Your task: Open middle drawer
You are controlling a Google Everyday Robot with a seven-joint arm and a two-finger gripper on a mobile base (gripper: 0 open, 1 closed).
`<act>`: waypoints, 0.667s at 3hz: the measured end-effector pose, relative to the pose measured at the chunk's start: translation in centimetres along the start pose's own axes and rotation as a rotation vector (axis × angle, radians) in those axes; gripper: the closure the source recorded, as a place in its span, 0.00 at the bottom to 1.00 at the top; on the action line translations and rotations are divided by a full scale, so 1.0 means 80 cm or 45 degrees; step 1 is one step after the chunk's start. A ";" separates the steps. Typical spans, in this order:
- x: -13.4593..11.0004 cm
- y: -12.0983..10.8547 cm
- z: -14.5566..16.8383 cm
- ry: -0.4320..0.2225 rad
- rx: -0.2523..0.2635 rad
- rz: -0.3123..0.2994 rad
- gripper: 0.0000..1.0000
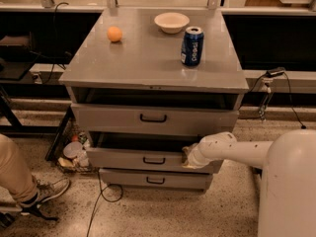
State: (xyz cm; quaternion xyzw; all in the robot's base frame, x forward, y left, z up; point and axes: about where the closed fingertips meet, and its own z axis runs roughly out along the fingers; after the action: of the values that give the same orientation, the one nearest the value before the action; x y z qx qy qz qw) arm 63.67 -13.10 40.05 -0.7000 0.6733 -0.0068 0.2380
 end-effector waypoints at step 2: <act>0.001 0.013 -0.003 0.004 -0.015 0.013 1.00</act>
Offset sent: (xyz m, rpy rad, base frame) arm -0.1309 -0.0152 -0.0181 0.0237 0.1023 -0.1281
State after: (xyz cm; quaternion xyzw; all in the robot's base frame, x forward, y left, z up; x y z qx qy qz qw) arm 62.59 -13.26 39.89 -0.6981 0.6771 -0.0026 0.2329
